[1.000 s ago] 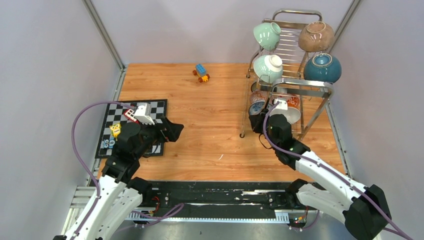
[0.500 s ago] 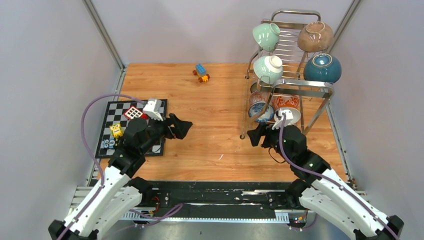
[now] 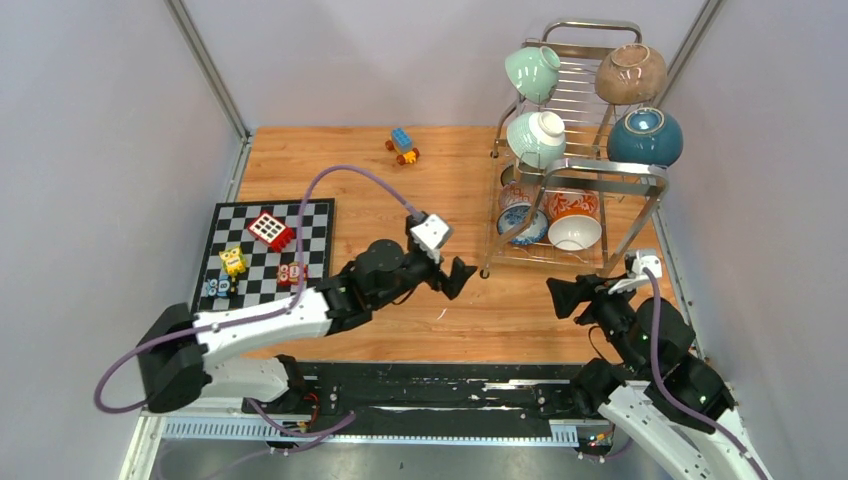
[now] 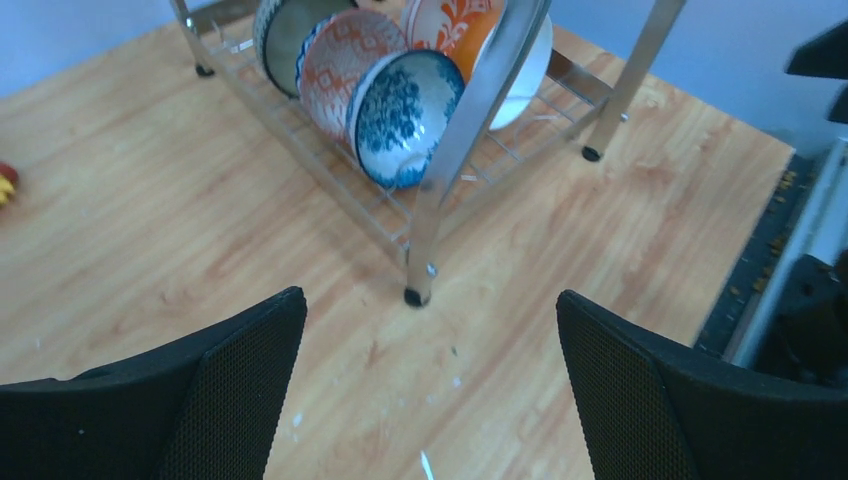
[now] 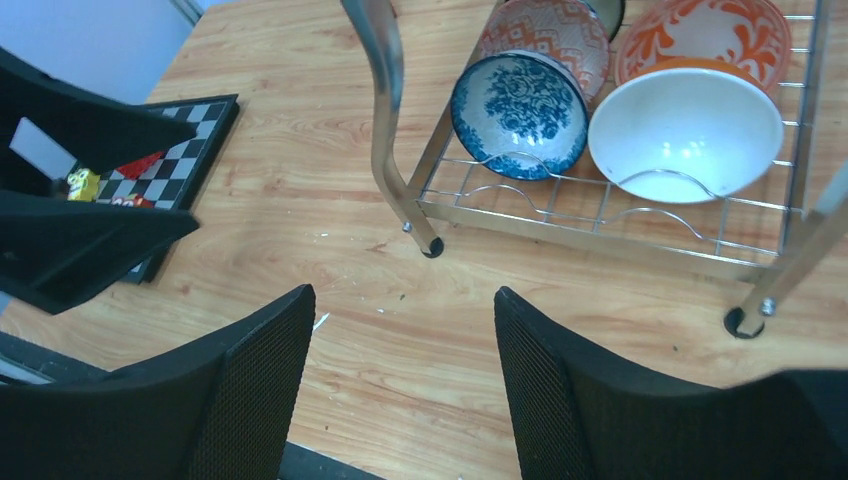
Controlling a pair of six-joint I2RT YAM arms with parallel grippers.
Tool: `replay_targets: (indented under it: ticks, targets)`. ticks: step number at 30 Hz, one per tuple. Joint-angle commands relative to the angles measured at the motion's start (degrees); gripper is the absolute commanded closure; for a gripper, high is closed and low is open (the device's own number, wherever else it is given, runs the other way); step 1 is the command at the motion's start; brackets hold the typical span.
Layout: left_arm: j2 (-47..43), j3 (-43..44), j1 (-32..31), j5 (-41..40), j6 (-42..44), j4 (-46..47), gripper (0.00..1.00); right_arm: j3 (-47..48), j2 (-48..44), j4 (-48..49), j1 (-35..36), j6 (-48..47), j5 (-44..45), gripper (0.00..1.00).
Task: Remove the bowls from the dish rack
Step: Adjust the dish rack at the center of the board, then move the dish rack to the center of the board.
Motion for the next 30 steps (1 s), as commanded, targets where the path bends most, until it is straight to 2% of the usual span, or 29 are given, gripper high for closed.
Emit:
replay_targets:
  ticks: [1, 5, 9, 15, 23, 30]
  targets:
    - [10.25, 6.43, -2.22, -4.51, 11.79, 13.69, 0.05, 2.78, -1.99, -6.66, 0.55, 3.27, 4.79, 0.32]
    - [18.62, 9.21, -2.94, -3.71, 16.5, 19.43, 0.07, 4.55, -1.85, -10.82, 0.55, 5.96, 7.2, 0.33]
    - [25.52, 13.25, -3.6, -4.06, 19.55, 20.56, 0.11, 4.72, -2.47, -12.16, 0.56, 6.15, 8.39, 0.33]
    - [33.67, 18.15, -4.19, -10.76, 22.16, 23.21, 0.22, 6.02, -2.52, -14.3, 0.5, 7.69, 12.64, 0.32]
    - [41.15, 22.9, -4.95, -19.83, 24.65, 26.45, 0.39, 6.7, -1.86, -16.04, 0.52, 10.21, 22.75, 0.31]
    - [45.19, 25.16, -6.16, -25.49, 27.57, 28.23, 0.53, 5.92, -1.56, -16.12, 0.51, 10.05, 27.59, 0.28]
